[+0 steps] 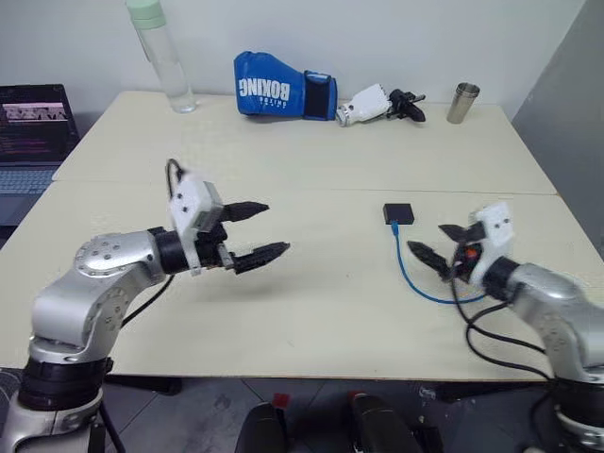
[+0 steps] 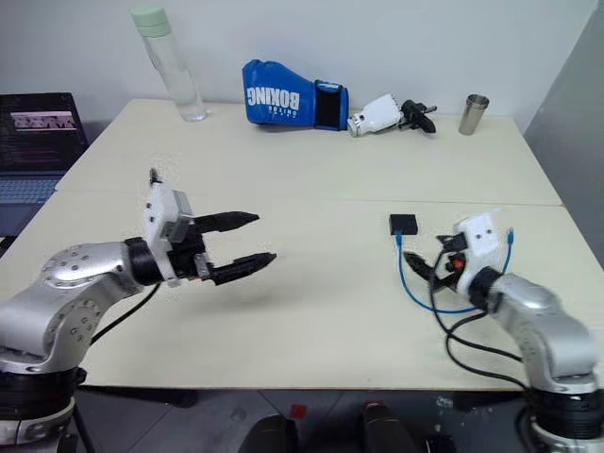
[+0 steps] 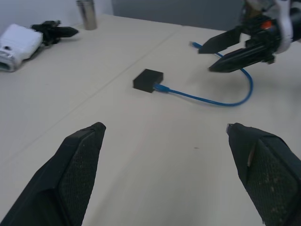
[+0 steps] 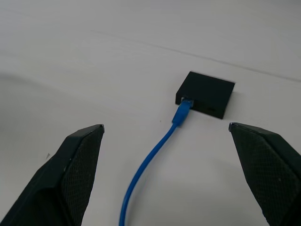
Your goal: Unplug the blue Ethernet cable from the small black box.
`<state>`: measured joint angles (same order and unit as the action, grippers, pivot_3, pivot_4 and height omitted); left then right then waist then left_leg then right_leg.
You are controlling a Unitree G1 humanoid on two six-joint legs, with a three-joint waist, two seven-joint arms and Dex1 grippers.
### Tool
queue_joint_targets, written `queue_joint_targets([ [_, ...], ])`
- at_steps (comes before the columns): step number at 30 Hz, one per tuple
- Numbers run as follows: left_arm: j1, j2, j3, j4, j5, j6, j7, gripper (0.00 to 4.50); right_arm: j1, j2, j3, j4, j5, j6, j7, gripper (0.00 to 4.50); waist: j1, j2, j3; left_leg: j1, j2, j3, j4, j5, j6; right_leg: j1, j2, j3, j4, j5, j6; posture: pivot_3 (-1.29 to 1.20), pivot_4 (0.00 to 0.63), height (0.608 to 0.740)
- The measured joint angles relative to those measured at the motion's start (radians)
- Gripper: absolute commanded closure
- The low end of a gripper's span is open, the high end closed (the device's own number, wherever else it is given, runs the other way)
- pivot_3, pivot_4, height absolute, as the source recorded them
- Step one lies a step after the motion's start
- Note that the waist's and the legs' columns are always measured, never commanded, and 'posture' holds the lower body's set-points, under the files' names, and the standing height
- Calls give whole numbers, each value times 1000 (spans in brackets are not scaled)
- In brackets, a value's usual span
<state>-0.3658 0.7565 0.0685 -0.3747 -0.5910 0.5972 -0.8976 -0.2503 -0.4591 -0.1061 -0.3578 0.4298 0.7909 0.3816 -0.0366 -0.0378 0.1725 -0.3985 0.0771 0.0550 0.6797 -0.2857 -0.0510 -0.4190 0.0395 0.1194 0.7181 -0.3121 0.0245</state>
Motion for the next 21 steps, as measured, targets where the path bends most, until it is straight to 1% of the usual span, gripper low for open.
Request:
queue_joint_targets([
  [1, -3, -12, -29, 0, 14, -12, -6, 100, -15, 52, 43, 26, -39, -13, -46, 0, -3, 0, 0, -1, 0, 0, 0, 1, -2, -1, 0, 0, 0, 0, 0, 0, 150, 740],
  [3, -3, -19, -60, 1, 29, -24, -12, 100, -31, 100, 102, 65, -90, -33, -97, 0, -3, 0, 0, -1, 0, 0, 0, 2, -3, -1, 0, 0, 0, 0, 0, 0, 150, 740],
  [8, -23, -29, -79, 23, 68, -61, -29, 100, -98, 193, 120, 217, -208, -132, -224, 0, -4, 0, 0, -1, -1, 1, 0, 2, -3, -1, -1, -1, -1, 0, 0, 0, 150, 740],
  [11, -28, -39, -106, 34, 89, -78, -36, 100, -128, 250, 116, 318, -252, -179, -292, 0, -5, 0, 0, -1, 0, 1, 0, 2, -3, -1, -1, 0, 0, 0, 0, 0, 150, 740],
  [15, -33, -42, -107, 45, 103, -90, -48, 100, -138, 280, 102, 359, -263, -200, -316, 0, -6, 0, 0, -1, 0, 1, 0, 2, -3, -1, -1, 0, 0, 0, 0, 0, 150, 740],
  [16, -33, -45, -107, 49, 106, -97, -50, 0, -142, 286, 102, 365, -265, -204, -318, 359, -7, 0, 0, -1, 0, 1, 0, 2, -3, -1, -1, 0, 0, 0, 0, 0, 150, 740],
  [17, -33, -48, -108, 51, 107, -101, -51, 0, -144, 290, 102, 368, -270, -206, -318, 435, -7, 0, 0, -1, 0, 1, 0, 2, -3, -1, -1, 0, 0, 0, 0, 0, 150, 740],
  [18, -33, -51, -108, 53, 110, -104, -52, 0, -146, 297, 102, 373, -274, -210, -320, 753, -8, 0, 0, -1, 0, 1, 0, 2, -3, -1, -1, 0, 0, 0, 0, 0, 150, 740],
  [19, -33, -53, -108, 55, 110, -104, -53, 0, -148, 301, 102, 376, -276, -213, -322, 908, -9, 0, 0, -1, 0, 1, 0, 2, -3, -1, -1, 0, 0, 0, 0, 0, 150, 740],
  [20, -33, -53, -108, 56, 111, -105, -53, 0, -151, 307, 101, 380, -281, -214, -323, 1233, -10, 0, 0, -1, 0, 1, 0, 2, -3, -1, -1, 0, 0, 0, 0, 0, 150, 740],
  [21, -33, -55, -108, 58, 111, -105, -53, 0, -153, 312, 101, 382, -285, -215, -323, 1437, -12, 0, 0, -1, 0, 1, 0, 2, -3, -1, -1, 0, 0, 0, 0, 0, 150, 740],
])
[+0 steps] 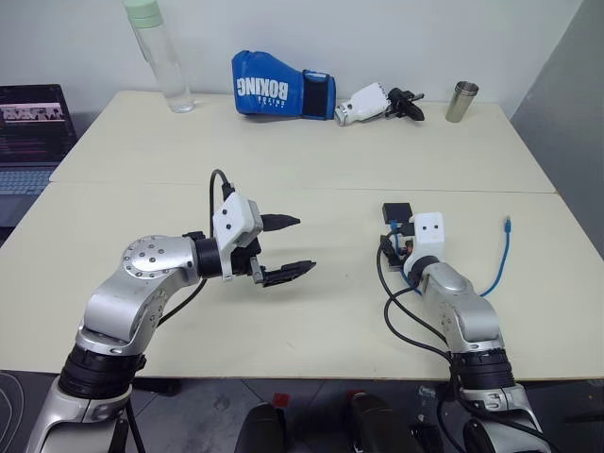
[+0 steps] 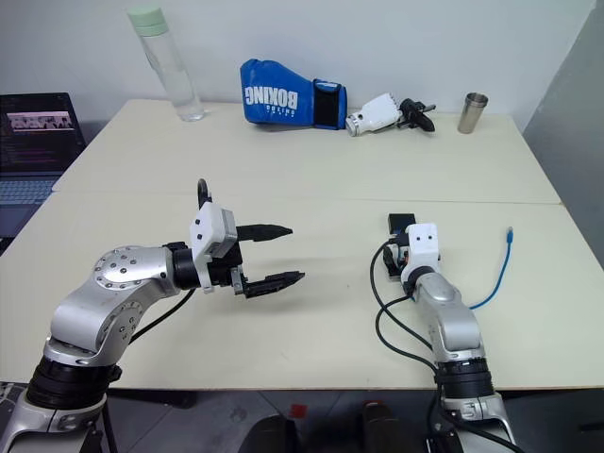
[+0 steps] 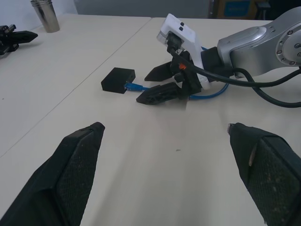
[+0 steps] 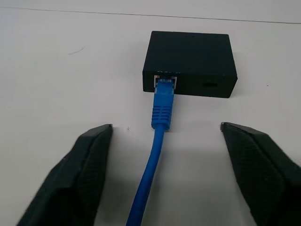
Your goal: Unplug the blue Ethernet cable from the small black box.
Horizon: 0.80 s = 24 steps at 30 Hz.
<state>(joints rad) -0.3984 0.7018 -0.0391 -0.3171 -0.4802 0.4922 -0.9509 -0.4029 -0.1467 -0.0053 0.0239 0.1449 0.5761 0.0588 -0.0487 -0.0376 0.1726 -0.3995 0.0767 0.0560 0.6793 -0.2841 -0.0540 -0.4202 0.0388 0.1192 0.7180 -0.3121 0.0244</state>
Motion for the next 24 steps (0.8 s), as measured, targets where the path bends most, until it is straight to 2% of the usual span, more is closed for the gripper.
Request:
queue_joint_targets([
  [6, -1, -13, -2, 14, 11, -3, -2, 0, -16, 7, -2, 25, -12, -12, 5, 3158, -8, 0, 0, 0, 0, 0, 0, 0, 0, 0, 0, 0, 0, 0, 0, 0, 150, 740],
  [11, -6, -20, -4, 19, 20, -7, -10, 0, -31, 10, 0, 51, -23, -29, 12, 4374, -9, 0, 0, 0, 0, 0, 0, 0, 0, 0, 0, 0, 0, 0, 0, 0, 150, 740],
  [14, -7, -24, -4, 36, 21, -14, -16, 0, -34, 2, 8, 59, -33, -41, 30, 4449, -9, 0, 0, 0, 0, 0, 0, 0, 0, 0, 0, 0, 0, 0, 0, 0, 150, 740],
  [18, -6, -47, 10, 72, 7, -4, -1, 0, -17, -73, 79, 45, -61, -94, 135, 4463, -9, 0, 0, 0, 0, 0, 0, 0, 1, 0, 0, -1, 0, 0, 0, 0, 150, 740],
  [24, -10, -71, 76, 140, -59, 55, 21, 0, -26, -279, 259, 0, -214, -407, 343, 4464, -9, 1, 0, 0, 0, -1, 0, -2, 3, 0, 0, -2, 0, 0, 0, 0, 150, 740],
])
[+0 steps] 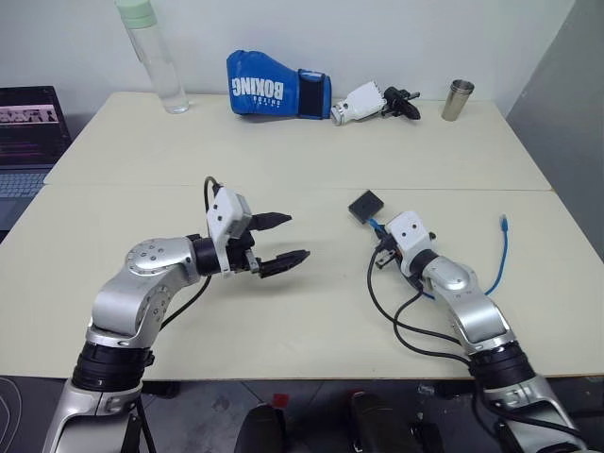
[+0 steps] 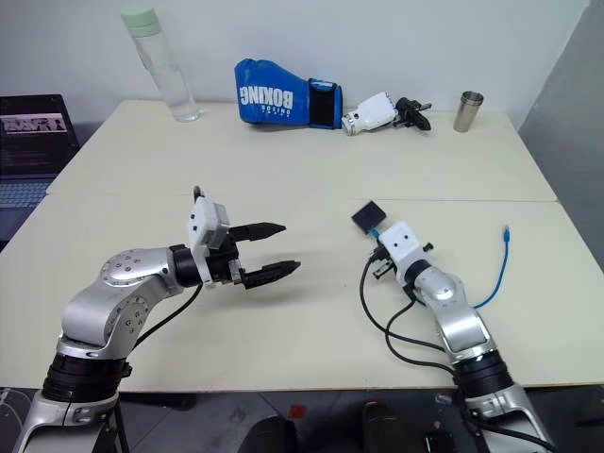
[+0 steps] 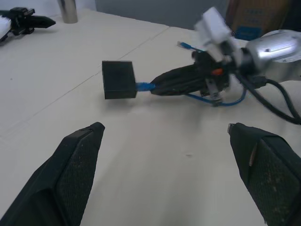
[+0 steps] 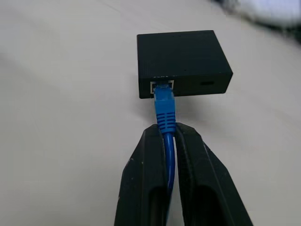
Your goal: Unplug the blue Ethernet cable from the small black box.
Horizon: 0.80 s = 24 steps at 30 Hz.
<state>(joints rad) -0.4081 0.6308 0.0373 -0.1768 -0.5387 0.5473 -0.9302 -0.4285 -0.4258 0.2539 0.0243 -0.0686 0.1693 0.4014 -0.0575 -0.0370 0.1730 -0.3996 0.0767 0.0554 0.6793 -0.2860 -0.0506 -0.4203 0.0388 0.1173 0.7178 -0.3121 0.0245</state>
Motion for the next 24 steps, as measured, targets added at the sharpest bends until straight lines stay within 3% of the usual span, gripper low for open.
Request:
queue_joint_targets([
  [6, -57, 28, 143, 130, -234, 272, -17, 0, -107, -145, 88, 11, -91, -454, 177, 4465, -4, 0, 0, 0, 0, -2, 0, 0, 0, 0, 0, -1, 0, 0, 0, 0, 150, 740],
  [10, -71, 35, 170, 136, -315, 378, -23, 0, -149, -151, 104, 28, -87, -619, 251, 4470, 0, 0, 0, 0, 1, -6, 0, 1, -2, 1, -1, -3, 0, 0, 0, 0, 150, 740],
  [24, -77, 52, 144, 87, -337, 430, -43, 0, -195, -111, 120, 82, -66, -721, 356, 4477, 1, 0, 0, 0, 0, -12, 2, 2, -4, 2, -5, -6, 1, 0, -1, 0, 150, 740],
])
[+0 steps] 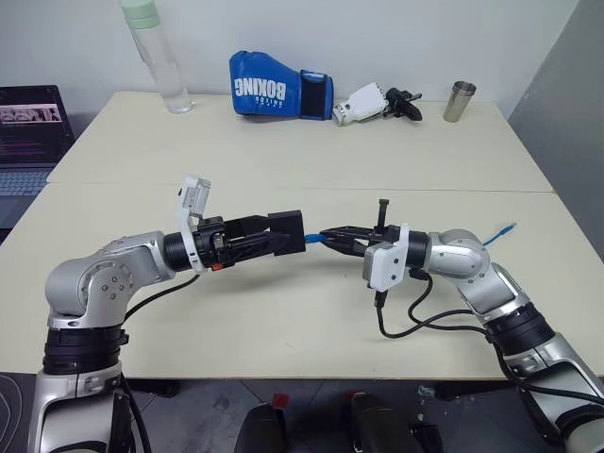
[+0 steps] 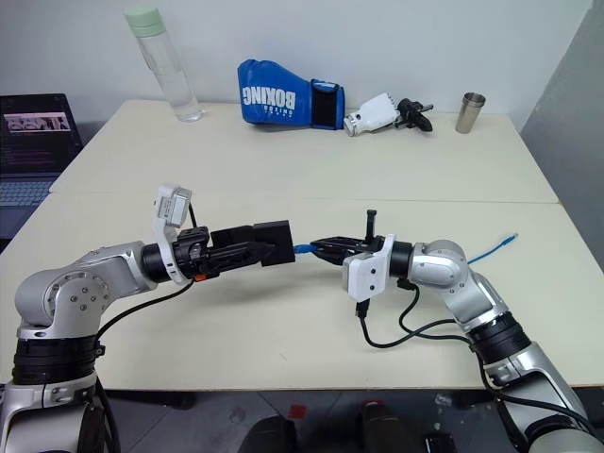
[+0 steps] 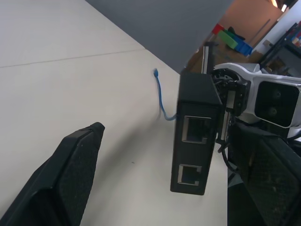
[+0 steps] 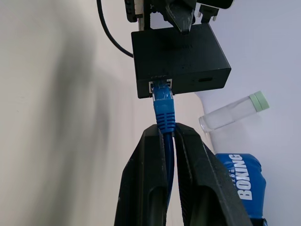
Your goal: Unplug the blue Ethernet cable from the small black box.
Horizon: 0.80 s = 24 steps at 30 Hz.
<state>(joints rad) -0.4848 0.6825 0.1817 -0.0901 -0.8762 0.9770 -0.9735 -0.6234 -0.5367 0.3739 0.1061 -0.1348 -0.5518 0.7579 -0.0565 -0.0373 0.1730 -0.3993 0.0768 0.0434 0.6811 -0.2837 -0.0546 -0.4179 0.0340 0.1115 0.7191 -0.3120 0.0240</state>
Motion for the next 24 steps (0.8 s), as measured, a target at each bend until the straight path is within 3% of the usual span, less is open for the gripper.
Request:
queue_joint_targets([
  [3, 0, 0, 0, 0, 0, -3, 0, 0, 0, 12, -1, 7, 4, 9, 5, 4477, 0, 0, 0, 0, 0, -1, 0, 0, 0, 0, 0, 0, 0, 0, 0, 0, 150, 740],
  [4, 0, 0, 0, 0, 0, -3, 1, 359, 0, 15, -1, 7, 7, 12, 6, 4477, 0, 0, 0, 0, 0, -1, 0, 0, 0, 0, 0, -1, 0, 0, 0, 0, 150, 740],
  [9, 0, -5, 0, 0, -4, -2, 1, 1230, -2, 25, -3, 7, 9, 13, 7, 4479, 0, 0, 0, 0, -1, -2, 0, 0, 0, 1, 0, -2, 0, 0, 0, 0, 150, 740],
  [20, 0, -20, -19, -10, -23, 18, -1, 3592, -19, 34, -22, 33, -2, -4, 0, 4481, 1, 0, 0, 0, -2, -11, 0, 1, -1, 6, -1, -12, -1, -1, -2, 0, 150, 740],
  [24, 0, -20, -20, -10, -23, 18, 0, 3719, -21, 33, -23, 43, -20, -29, -9, 4481, 1, 0, 0, 0, -2, -12, 0, 1, -2, 7, -1, -13, -1, -1, -2, 0, 150, 740],
])
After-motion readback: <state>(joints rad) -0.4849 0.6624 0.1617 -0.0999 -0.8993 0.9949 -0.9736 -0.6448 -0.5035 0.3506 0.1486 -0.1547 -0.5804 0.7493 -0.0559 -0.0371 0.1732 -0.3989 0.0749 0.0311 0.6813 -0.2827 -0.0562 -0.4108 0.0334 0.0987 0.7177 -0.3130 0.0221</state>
